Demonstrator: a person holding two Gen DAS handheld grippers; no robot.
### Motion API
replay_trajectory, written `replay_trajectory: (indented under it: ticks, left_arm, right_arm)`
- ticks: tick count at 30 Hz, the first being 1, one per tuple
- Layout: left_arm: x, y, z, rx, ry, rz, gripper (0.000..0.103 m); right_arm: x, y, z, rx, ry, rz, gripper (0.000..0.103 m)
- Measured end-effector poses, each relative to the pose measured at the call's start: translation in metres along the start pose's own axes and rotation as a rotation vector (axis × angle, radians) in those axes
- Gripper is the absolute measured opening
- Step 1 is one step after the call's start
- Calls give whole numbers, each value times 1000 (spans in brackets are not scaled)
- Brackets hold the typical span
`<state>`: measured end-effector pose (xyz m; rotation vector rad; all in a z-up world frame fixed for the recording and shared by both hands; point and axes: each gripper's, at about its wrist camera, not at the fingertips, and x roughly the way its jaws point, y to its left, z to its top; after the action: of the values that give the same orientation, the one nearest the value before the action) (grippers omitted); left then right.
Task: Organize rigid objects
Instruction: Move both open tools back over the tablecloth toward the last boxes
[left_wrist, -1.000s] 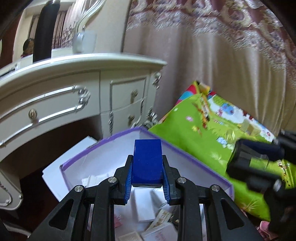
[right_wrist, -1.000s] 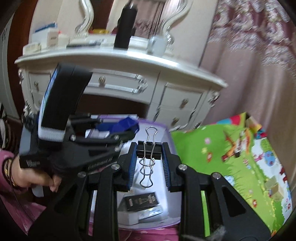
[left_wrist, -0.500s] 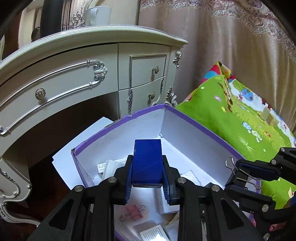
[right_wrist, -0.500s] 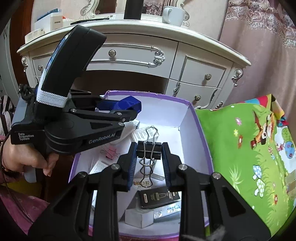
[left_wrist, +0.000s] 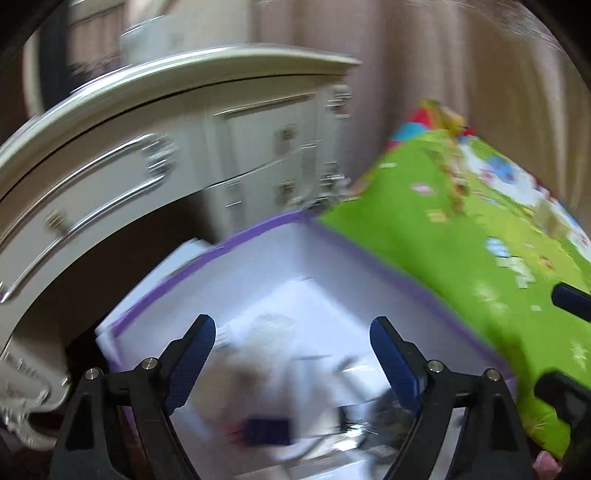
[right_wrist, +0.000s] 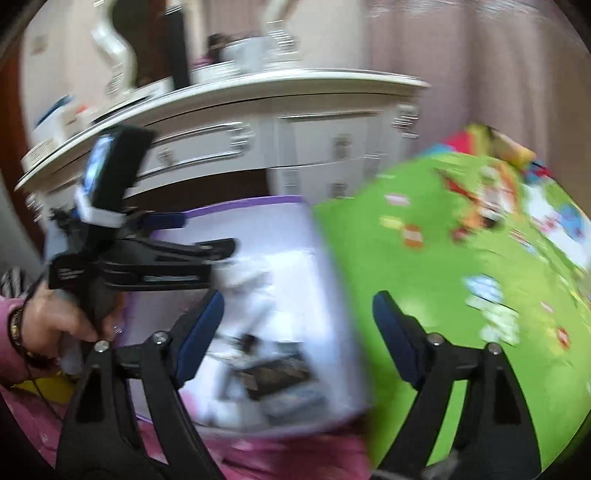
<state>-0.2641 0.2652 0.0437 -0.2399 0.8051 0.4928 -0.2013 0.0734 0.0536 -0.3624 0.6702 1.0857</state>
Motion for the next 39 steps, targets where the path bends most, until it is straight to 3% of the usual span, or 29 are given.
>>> replay_trajectory:
  ticks: [7, 9, 12, 15, 18, 20, 22, 24, 26, 30, 34, 36, 39]
  left_arm:
    - [36, -173, 39, 265, 28, -386, 89]
    - [59, -230, 47, 358, 49, -447, 89]
    - [97, -298, 58, 424, 100, -473, 89]
    - [122, -337, 69, 460, 102, -452, 89]
    - [134, -353, 77, 485, 108, -425, 92]
    - [137, -350, 79, 486, 125, -457, 103]
    - [136, -349, 78, 486, 124, -459, 103]
    - [135, -348, 78, 478, 124, -458, 103]
    - [137, -349, 79, 476, 125, -459, 103]
    - [138, -347, 82, 455, 126, -480, 103]
    - [138, -344, 84, 427, 127, -505, 103]
    - [139, -342, 85, 414, 127, -513, 103]
    - [139, -342, 85, 407, 127, -517, 103]
  right_arm:
    - [-45, -144, -57, 306, 56, -322, 93]
    - [-55, -193, -80, 408, 103, -421, 93]
    - [-61, -254, -101, 519, 161, -504, 93]
    - [-65, -313, -121, 606, 215, -552, 93]
    - [-61, -356, -124, 620, 237, -610, 98]
    - [-62, -377, -121, 654, 213, -596, 101]
    - [-65, -402, -111, 703, 171, -564, 100]
    - [-67, -419, -94, 636, 140, -592, 100]
    - [-62, -433, -70, 451, 179, -635, 100]
    - [-37, -466, -41, 113, 340, -613, 101]
    - [-1, -491, -43, -178, 594, -574, 103]
    - [0, -498, -37, -249, 594, -516, 103]
    - [15, -510, -27, -331, 651, -509, 103]
